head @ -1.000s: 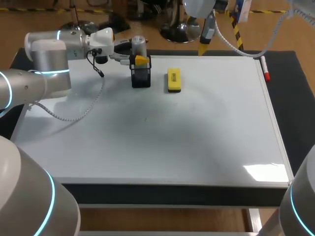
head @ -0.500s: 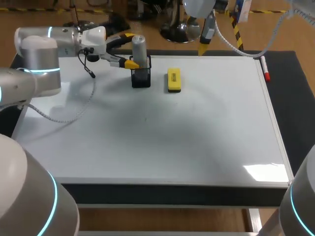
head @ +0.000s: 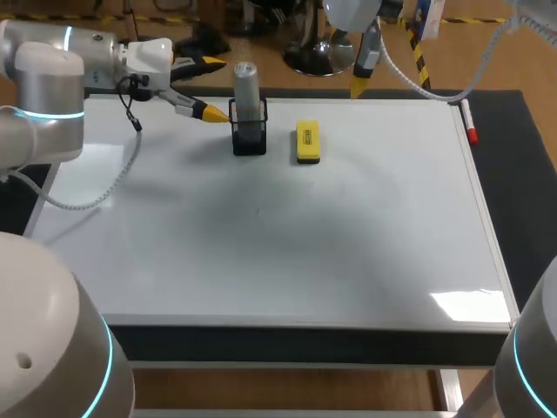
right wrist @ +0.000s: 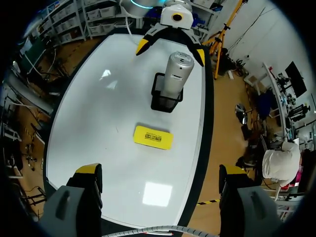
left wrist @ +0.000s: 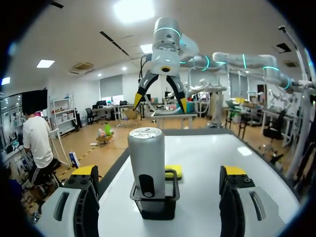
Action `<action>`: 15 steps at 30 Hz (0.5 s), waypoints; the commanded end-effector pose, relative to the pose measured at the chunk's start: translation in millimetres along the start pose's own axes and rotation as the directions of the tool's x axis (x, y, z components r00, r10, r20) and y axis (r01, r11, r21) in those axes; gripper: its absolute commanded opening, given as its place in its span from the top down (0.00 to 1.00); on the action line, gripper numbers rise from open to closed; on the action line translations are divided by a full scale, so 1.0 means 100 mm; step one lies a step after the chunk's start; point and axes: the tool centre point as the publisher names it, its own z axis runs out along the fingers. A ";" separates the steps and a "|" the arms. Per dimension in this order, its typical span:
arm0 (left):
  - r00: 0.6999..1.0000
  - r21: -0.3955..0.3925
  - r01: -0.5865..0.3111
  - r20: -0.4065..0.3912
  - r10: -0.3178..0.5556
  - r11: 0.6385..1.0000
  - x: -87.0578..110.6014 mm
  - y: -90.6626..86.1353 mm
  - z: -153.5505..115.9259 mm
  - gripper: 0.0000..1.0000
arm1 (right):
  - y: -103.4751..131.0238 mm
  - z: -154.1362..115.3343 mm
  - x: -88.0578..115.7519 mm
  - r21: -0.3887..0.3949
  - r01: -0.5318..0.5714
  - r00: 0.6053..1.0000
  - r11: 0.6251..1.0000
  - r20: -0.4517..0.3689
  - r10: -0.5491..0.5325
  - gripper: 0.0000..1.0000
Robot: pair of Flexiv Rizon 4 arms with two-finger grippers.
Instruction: Pick up the inspection probe, press it on each red-marked spot on the whiteboard one by one, put down the probe, pick up the eraser, and wipe off all the red marks.
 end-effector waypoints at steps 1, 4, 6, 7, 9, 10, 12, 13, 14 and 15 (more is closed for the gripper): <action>0.999 -0.115 -0.015 0.030 0.019 0.993 0.08 -0.09 -0.07 0.00 | 0.00 -0.01 -0.01 0.004 0.001 1.000 1.000 -0.003 -0.001 0.00; 0.999 -0.151 -0.029 0.037 0.035 0.988 0.11 -0.11 -0.09 0.00 | 0.00 -0.01 -0.01 0.004 0.001 1.000 1.000 -0.003 -0.001 0.00; 0.998 -0.165 -0.034 0.039 0.041 0.986 0.13 -0.11 -0.11 0.00 | 0.00 -0.01 -0.01 0.004 0.001 1.000 1.000 -0.003 -0.001 0.00; 0.998 -0.165 -0.034 0.040 0.041 0.986 0.13 -0.12 -0.12 0.00 | 0.00 -0.01 -0.01 0.004 0.001 1.000 1.000 -0.003 -0.001 0.00; 0.998 -0.165 -0.034 0.040 0.041 0.986 0.13 -0.12 -0.12 0.00 | 0.00 -0.01 -0.01 0.004 0.001 1.000 1.000 -0.003 -0.001 0.00; 0.998 -0.165 -0.034 0.040 0.041 0.986 0.13 -0.12 -0.12 0.00 | 0.00 -0.01 -0.01 0.004 0.001 1.000 1.000 -0.003 -0.001 0.00; 0.998 -0.165 -0.034 0.040 0.041 0.986 0.13 -0.12 -0.12 0.00 | 0.00 -0.01 -0.01 0.004 0.001 1.000 1.000 -0.003 -0.001 0.00; 0.998 -0.165 -0.034 0.040 0.041 0.986 0.13 -0.12 -0.12 0.00 | 0.00 -0.01 -0.01 0.004 0.001 1.000 1.000 -0.003 -0.001 0.00; 0.998 -0.165 -0.034 0.040 0.041 0.986 0.13 -0.12 -0.12 0.00 | 0.00 -0.01 -0.01 0.004 0.001 1.000 1.000 -0.003 -0.001 0.00; 0.998 -0.165 -0.034 0.040 0.041 0.986 0.13 -0.12 -0.12 0.00 | 0.00 -0.01 -0.01 0.004 0.001 1.000 1.000 -0.003 -0.001 0.00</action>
